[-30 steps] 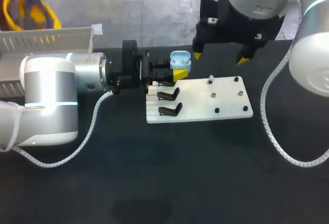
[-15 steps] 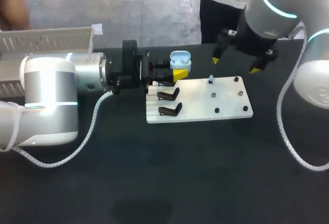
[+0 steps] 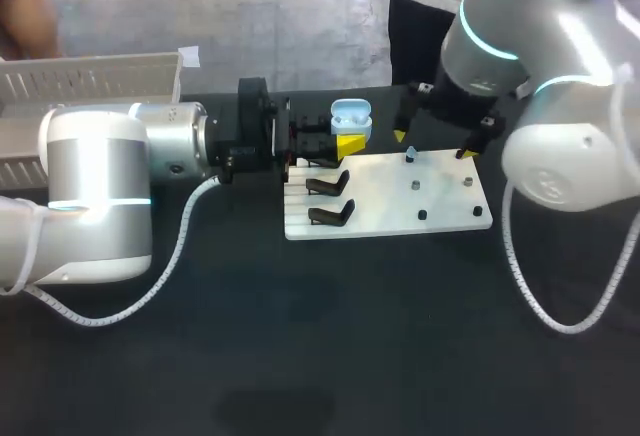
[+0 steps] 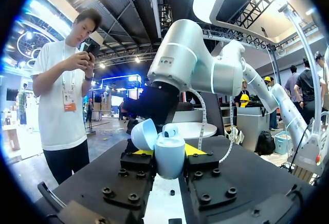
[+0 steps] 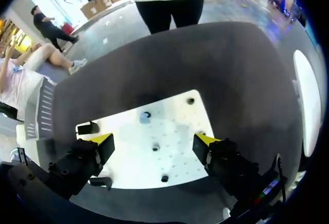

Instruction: Pick up each earbud case from the left stands, insert the matching earbuds, close the lid, and place the case in the box.

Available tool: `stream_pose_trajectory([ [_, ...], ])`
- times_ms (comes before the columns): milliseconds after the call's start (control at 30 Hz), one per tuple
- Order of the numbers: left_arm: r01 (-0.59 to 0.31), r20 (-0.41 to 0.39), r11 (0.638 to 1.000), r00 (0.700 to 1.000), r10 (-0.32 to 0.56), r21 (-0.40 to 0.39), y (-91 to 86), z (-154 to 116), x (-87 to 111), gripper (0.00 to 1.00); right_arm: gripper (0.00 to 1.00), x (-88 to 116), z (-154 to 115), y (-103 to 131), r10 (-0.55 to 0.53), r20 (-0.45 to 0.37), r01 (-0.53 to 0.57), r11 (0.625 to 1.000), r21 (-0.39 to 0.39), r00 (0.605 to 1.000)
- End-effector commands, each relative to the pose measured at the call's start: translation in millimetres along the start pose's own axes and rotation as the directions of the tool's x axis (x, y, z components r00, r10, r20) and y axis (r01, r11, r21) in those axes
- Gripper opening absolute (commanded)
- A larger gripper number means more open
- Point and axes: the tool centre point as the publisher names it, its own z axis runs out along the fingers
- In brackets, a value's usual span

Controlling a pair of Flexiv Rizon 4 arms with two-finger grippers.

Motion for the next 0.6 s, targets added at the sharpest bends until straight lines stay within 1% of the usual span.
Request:
stream_pose_trajectory([
  [33, -0.004, 0.004, 1.0, 1.0, 0.004, -0.006, -1.3, 0.3, 0.9, 0.0, 1.0, -5.8, 24.8, 8.2, 0.0, -0.02, 0.0, 1.0, -0.011, 1.0],
  [133, -0.004, 0.004, 1.0, 1.0, 0.004, -0.006, -1.3, 0.3, 0.9, 0.0, 1.0, -5.4, 31.0, 10.4, 0.01, -0.015, -0.01, 1.0, -0.024, 1.0],
  [300, -0.004, 0.004, 1.0, 1.0, 0.004, -0.006, -1.3, 0.3, 0.9, 0.0, 1.0, -6.4, 42.1, 10.1, 0.018, -0.016, -0.018, 1.0, -0.024, 1.0],
  [333, -0.004, 0.004, 1.0, 1.0, 0.004, -0.006, -1.3, 0.3, 0.9, 0.0, 0.98, -6.3, 43.8, 10.3, 0.019, -0.018, -0.02, 1.0, -0.024, 1.0],
  [367, -0.004, 0.004, 1.0, 1.0, 0.004, -0.006, -1.3, 0.3, 0.9, 0.0, 1.0, -6.1, 44.6, 10.6, 0.02, -0.019, -0.02, 0.999, -0.024, 1.0],
  [500, -0.004, 0.004, 1.0, 1.0, 0.004, -0.006, -1.3, 0.3, 0.9, 0.0, 0.84, -6.6, 48.5, 12.6, 0.019, -0.025, -0.019, 0.999, -0.028, 1.0],
  [600, -0.004, 0.004, 1.0, 1.0, 0.004, -0.006, -1.3, 0.3, 0.9, 0.0, 0.82, -8.1, 51.0, 13.7, 0.02, -0.029, -0.021, 0.999, -0.03, 0.999],
])
